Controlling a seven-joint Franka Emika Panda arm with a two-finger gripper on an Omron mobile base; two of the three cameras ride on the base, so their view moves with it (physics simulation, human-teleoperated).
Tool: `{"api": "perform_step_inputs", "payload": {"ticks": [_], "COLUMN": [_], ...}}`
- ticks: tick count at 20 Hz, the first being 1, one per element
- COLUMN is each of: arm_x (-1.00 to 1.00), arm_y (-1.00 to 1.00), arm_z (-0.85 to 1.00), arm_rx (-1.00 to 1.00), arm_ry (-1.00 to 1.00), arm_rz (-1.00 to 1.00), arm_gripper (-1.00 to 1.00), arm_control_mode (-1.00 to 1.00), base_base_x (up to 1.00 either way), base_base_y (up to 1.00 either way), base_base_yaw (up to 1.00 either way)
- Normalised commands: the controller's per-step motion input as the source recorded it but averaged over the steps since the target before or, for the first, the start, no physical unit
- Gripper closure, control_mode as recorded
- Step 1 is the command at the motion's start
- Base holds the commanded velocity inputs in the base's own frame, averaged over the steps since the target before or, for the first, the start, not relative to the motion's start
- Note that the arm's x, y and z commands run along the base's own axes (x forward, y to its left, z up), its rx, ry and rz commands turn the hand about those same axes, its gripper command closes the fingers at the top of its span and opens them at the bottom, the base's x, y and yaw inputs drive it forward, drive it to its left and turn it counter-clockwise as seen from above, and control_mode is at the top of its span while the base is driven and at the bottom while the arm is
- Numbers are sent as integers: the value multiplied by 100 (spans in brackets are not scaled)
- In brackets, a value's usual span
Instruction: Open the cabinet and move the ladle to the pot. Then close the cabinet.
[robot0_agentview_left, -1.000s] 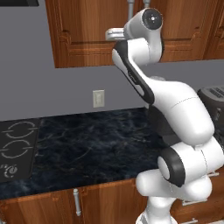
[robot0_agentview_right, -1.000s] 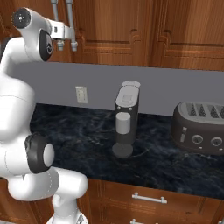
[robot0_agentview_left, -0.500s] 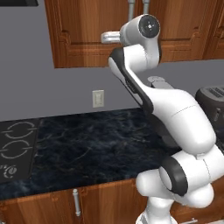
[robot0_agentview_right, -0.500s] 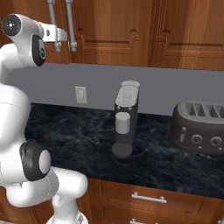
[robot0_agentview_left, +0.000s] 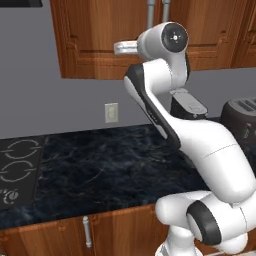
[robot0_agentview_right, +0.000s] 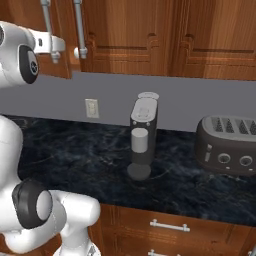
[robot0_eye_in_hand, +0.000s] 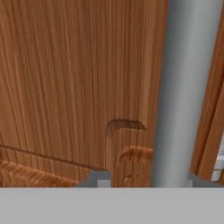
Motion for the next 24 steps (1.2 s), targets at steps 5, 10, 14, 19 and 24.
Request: {"api": "perform_step_inputs", "payload": {"ticks": [5,10,14,19,24], "arm_x": [-100,-100,-100,-86,-62], "arm_y": [82,91,95,96,91], "arm_z": [40,37,29,20,9], "arm_rx": [0,0,-1,-3,-7], "arm_ry": [0,2,0,1,2], "arm_rz": [0,-2,-6,-4,-2], "arm_gripper": [100,100,100,100,-100], "arm_control_mode": [-100,-100,-100,-100,-100], "base_base_x": [0,0,0,0,0], "base_base_y": [0,0,0,0,0], "base_base_yaw": [0,0,0,0,0]}}
